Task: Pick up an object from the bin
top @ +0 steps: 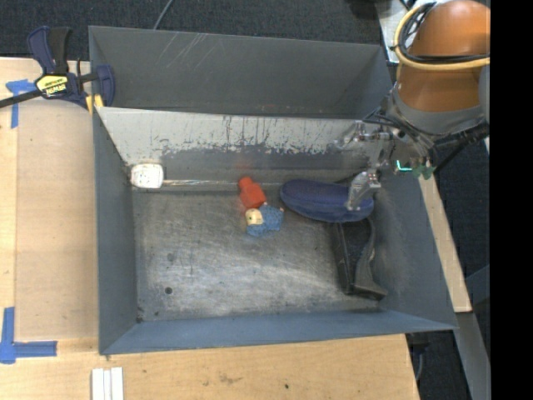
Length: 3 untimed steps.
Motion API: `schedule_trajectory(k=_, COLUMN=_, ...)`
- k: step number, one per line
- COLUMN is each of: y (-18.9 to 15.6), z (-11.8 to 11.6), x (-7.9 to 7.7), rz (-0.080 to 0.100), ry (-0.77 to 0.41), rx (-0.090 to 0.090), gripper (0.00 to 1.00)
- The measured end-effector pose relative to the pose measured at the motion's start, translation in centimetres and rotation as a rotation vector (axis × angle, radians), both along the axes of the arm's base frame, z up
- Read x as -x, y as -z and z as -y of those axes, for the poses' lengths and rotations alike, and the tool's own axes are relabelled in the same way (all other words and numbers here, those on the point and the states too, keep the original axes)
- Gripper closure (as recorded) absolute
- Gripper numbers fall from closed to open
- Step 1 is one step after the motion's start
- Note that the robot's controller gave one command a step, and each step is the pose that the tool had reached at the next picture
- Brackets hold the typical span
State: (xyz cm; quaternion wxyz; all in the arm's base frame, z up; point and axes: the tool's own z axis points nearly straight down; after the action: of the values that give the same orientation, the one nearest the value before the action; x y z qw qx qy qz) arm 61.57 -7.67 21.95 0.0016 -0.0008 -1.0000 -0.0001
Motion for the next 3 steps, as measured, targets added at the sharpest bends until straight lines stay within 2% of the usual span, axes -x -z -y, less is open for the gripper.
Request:
schedule_trajectory(k=1, y=14.30, z=1.29, x=0.88, rz=0.025, ry=-0.114, rx=-0.008, gripper=0.00)
schedule_trajectory(k=2, y=13.69, z=1.26, x=0.38, rz=0.045, ry=-0.117, rx=-0.004, gripper=1.00)
schedule_trajectory(k=3, y=14.16, z=1.28, x=0.87, rz=0.026, ry=-0.119, rx=-0.005, gripper=0.00)
